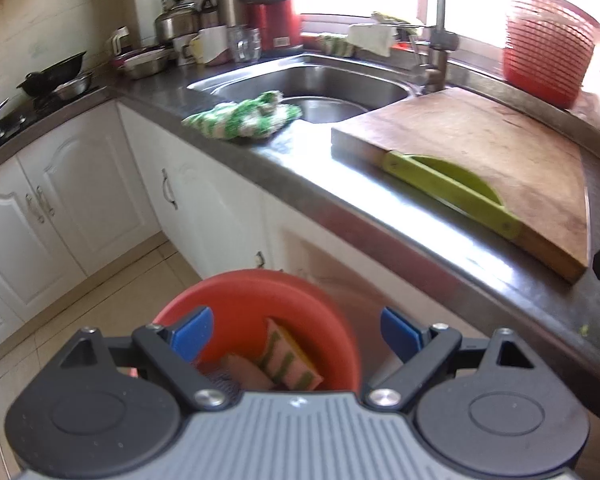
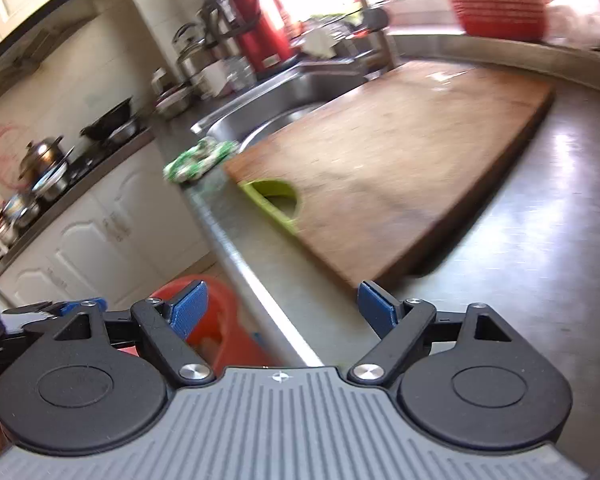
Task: Collect trash
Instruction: 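Move both open tools back up to the counter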
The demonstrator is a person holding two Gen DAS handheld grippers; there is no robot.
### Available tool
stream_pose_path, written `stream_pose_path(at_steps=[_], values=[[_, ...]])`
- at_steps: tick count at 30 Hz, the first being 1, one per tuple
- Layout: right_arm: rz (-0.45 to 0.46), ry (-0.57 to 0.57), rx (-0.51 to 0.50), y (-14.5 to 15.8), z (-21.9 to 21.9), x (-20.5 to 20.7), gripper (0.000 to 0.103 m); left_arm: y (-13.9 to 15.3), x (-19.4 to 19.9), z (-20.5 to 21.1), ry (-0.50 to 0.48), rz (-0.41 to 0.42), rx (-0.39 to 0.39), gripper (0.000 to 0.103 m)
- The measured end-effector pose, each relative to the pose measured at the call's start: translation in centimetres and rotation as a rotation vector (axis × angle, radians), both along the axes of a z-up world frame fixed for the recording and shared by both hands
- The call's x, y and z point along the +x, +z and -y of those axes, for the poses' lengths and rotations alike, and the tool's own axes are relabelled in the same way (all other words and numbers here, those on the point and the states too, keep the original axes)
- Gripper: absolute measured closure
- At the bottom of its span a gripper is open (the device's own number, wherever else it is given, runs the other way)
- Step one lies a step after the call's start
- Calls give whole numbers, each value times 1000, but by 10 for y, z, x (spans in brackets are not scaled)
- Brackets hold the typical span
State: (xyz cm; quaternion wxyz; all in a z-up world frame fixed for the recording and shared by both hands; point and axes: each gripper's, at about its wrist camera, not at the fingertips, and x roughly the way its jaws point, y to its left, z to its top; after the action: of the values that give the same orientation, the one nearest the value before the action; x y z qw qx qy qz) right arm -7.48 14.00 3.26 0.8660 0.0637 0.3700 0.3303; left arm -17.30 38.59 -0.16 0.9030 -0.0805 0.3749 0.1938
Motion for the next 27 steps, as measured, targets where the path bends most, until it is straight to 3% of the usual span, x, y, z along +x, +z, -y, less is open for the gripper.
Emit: stream_pose_path(at_steps=[11,13,27], values=[[54,-157,22,4,43,-13,0,12,6,35,-82,13,16,11],[66,-184,20,6,49,-14,0,14,6,41,-93,22,11,2],[184,-468,-16,6,122,-32,0,32,4,75,-184,66,17,2]])
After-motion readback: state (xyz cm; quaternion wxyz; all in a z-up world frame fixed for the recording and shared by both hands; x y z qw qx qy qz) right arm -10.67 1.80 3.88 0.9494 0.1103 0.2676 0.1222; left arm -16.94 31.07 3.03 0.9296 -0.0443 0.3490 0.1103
